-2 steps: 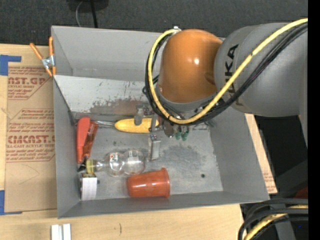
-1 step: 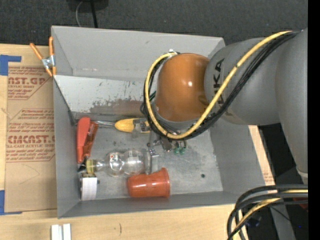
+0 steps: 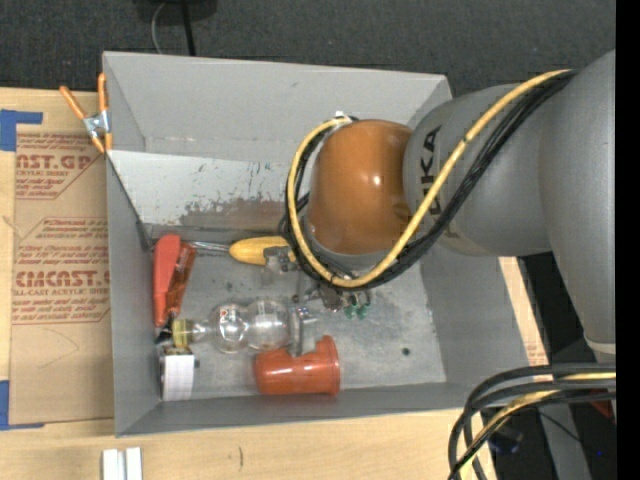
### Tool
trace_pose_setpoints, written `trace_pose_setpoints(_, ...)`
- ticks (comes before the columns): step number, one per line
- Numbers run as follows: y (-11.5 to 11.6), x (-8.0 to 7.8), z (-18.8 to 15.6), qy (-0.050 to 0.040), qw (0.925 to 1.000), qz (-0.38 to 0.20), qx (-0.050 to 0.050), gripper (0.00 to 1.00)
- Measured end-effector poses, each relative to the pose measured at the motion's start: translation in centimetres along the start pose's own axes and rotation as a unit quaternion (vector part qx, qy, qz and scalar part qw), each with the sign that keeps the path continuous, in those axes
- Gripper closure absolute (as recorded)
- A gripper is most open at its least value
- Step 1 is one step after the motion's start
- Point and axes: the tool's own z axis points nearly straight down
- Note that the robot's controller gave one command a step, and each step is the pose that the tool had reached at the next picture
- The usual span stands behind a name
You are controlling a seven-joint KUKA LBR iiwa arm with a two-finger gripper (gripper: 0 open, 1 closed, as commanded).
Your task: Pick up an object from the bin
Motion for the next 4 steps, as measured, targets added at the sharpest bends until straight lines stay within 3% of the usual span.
trace_pose_setpoints(1, -0.9, 0.7, 3.3, 0.0034, 0.9996, -0.027, 0.0, 0.0)
trace_pose_setpoints(2, 0.2, 0.9, 7.3, -0.012, 0.9947, -0.103, 0.001, 1.0)
trace_pose_setpoints(3, 0.2, 0.9, 7.3, -0.012, 0.9947, -0.103, 0.001, 1.0)
trace_pose_setpoints(4, 0.6, 1.9, 5.0, -0.0107, 0.9899, -0.141, 0.001, 1.0)
